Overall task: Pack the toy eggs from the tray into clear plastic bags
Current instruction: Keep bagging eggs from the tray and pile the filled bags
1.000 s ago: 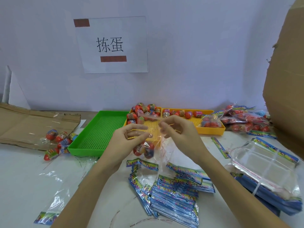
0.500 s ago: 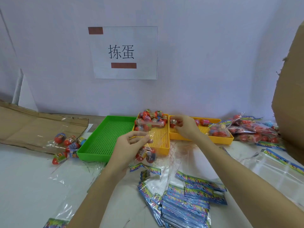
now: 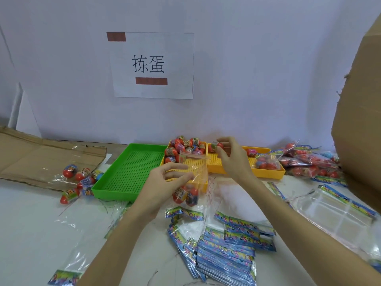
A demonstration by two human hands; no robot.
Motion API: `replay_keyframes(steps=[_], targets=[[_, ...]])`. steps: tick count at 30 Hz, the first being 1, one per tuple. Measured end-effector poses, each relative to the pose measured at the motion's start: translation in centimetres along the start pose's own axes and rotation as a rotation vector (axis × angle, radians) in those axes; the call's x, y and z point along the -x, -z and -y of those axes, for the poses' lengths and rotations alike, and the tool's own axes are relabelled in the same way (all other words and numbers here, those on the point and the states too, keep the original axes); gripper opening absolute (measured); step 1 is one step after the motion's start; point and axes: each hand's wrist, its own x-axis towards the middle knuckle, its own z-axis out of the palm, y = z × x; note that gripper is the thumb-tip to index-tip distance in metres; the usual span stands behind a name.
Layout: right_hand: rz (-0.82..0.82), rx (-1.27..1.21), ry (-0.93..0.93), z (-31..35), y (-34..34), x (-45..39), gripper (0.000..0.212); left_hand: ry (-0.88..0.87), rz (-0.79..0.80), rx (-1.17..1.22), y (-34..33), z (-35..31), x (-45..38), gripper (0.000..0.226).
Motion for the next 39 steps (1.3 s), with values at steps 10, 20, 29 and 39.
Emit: replay_keyframes(steps=[10,20,29,39], targets=[[-0.141,-0.229,0.260,2.6,0.9,7.7,0.029,-0.063,-0.031,-0.097,-0.3,0.6,0.0,0.031],[0.044,-0.117,0.376,3.7,1.5,8.6,0.021,-0.301,0.043,-0.246,-1.3,-0.2,0.6,0.043],[-0.068,-0.125,0.397,3.6,1.5,8.6,0.016,-0.345,0.056,-0.247,-1.2,0.3,0.5,0.044],[0.004,-0.085,0.363,3.6,1.9,8.5,0.018,-0.364,0.056,-0.205,-1.3,0.4,0.5,0.035]])
